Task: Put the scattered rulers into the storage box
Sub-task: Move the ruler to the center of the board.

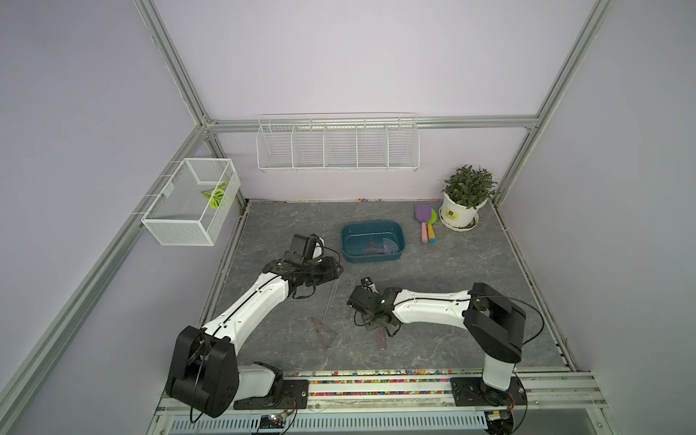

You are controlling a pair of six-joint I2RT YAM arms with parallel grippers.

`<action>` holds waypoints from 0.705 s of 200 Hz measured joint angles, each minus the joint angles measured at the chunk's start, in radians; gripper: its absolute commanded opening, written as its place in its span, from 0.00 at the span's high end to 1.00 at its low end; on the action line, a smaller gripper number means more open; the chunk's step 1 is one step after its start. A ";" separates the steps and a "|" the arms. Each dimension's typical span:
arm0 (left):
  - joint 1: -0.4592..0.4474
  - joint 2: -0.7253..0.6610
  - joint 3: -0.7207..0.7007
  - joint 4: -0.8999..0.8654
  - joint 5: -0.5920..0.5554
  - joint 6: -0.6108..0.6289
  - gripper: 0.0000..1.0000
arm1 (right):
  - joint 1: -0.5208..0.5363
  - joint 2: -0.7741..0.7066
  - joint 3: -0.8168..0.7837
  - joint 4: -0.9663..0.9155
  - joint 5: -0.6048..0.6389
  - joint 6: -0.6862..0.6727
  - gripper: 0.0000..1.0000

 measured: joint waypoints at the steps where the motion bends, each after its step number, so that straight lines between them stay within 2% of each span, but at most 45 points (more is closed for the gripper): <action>1: 0.000 0.000 0.000 0.001 0.001 0.000 0.45 | -0.002 -0.002 -0.003 0.003 0.000 0.000 0.68; 30: -0.031 0.033 -0.013 0.046 0.027 -0.023 0.45 | -0.047 -0.042 -0.066 0.072 -0.007 -0.040 0.67; 82: -0.149 0.142 -0.035 0.117 0.080 -0.078 0.44 | -0.115 -0.155 -0.155 0.122 -0.091 -0.080 0.61; 95: -0.174 0.171 -0.035 0.129 0.100 -0.090 0.44 | -0.139 -0.215 -0.197 0.171 -0.135 -0.080 0.64; 103: -0.189 0.189 -0.035 0.139 0.114 -0.095 0.45 | -0.161 -0.250 -0.228 0.206 -0.163 -0.079 0.69; 124: -0.222 0.240 -0.035 0.164 0.154 -0.108 0.55 | -0.220 -0.299 -0.299 0.285 -0.220 -0.082 0.81; 141: -0.243 0.279 -0.035 0.183 0.188 -0.109 0.58 | -0.248 -0.303 -0.343 0.334 -0.257 -0.078 0.85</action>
